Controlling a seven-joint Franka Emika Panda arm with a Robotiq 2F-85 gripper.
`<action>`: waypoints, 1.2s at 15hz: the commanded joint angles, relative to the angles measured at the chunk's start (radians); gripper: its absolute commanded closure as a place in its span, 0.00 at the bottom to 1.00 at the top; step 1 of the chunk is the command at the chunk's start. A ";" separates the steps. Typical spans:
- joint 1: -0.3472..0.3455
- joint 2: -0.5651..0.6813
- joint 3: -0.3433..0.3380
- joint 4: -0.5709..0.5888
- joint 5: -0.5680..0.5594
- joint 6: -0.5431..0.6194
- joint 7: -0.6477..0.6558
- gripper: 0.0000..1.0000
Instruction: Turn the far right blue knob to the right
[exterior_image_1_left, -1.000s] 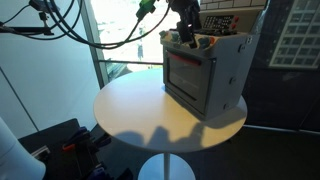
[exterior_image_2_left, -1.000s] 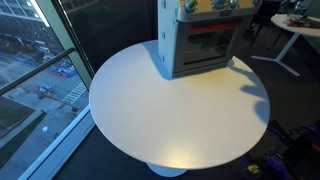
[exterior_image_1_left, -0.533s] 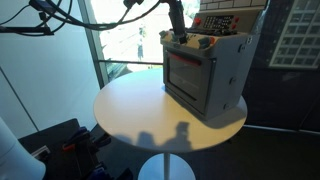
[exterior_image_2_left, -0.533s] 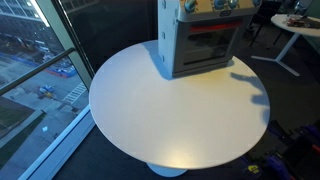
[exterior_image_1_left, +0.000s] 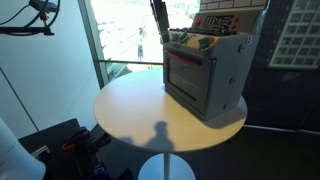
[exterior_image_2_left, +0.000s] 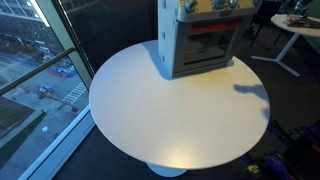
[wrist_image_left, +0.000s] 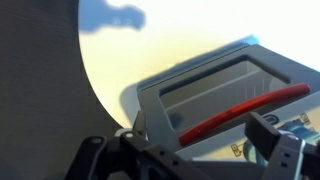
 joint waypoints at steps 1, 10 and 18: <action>0.009 -0.049 0.014 -0.003 -0.049 -0.122 -0.067 0.00; 0.037 -0.144 0.046 0.005 -0.127 -0.373 -0.144 0.00; 0.045 -0.209 0.055 -0.022 -0.156 -0.402 -0.161 0.00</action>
